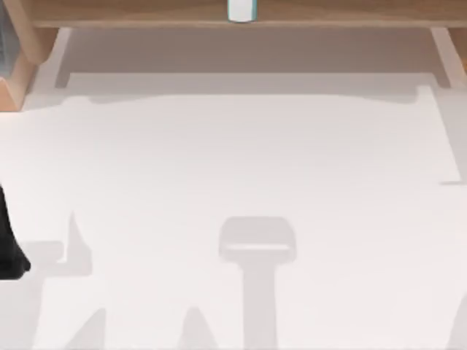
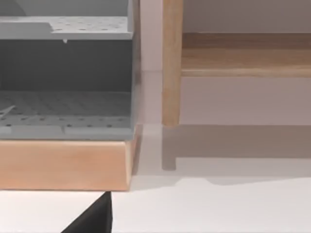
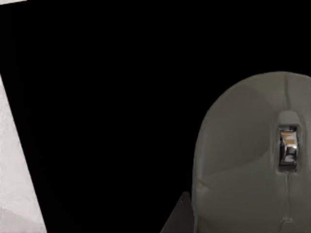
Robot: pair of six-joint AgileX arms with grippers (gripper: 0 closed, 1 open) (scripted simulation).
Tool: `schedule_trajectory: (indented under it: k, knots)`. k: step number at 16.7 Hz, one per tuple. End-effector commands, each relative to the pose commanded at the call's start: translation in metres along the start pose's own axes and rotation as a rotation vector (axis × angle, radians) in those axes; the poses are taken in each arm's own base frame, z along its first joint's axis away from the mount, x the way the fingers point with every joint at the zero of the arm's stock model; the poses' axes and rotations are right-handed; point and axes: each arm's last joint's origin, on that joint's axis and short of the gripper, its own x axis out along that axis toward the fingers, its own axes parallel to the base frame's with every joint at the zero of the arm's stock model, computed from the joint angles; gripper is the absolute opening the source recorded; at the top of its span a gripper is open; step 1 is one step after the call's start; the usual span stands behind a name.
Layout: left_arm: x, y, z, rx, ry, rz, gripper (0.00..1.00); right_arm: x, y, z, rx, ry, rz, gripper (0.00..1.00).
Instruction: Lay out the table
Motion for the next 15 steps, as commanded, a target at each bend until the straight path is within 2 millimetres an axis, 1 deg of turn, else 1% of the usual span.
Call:
schedule_trajectory:
  k: [7, 15]
  knots:
    - [0.0, 0.0, 0.0, 0.0, 0.0, 0.0, 1.0, 0.0006, -0.001, -0.0013, 0.011, 0.012, -0.009, 0.0]
    - [0.0, 0.0, 0.0, 0.0, 0.0, 0.0, 1.0, 0.0014, 0.0067, 0.0066, -0.095, -0.048, 0.007, 0.0]
